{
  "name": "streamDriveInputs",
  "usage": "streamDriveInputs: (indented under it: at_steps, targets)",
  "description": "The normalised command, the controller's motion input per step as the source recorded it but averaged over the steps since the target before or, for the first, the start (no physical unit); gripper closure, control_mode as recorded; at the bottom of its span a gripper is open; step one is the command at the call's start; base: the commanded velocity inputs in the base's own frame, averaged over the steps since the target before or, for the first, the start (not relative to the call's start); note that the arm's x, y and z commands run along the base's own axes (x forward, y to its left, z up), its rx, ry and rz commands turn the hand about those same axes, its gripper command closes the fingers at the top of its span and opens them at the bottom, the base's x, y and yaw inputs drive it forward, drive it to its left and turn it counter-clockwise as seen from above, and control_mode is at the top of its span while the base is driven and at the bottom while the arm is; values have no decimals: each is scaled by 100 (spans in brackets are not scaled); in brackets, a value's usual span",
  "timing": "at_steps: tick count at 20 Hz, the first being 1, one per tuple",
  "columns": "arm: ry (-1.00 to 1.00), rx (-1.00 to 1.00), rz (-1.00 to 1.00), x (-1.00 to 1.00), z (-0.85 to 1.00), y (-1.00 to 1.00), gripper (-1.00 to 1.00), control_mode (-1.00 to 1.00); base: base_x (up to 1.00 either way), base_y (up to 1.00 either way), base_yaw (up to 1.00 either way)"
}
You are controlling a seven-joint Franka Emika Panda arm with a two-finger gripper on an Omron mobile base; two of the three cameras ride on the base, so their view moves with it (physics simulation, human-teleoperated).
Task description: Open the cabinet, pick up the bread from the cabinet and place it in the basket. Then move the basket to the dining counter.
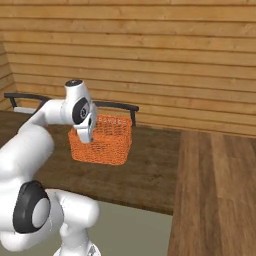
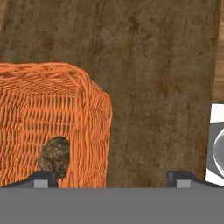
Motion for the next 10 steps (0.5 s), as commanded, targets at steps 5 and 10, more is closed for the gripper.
streamDriveInputs:
  at_steps: [5, 10]
  targets:
    - [-13, -3, 7, -100, 13, -13, -100, -100, 0, 0, 0]
    - [-25, -19, 35, -100, 0, -11, -100, -100, 0, 0, 0]
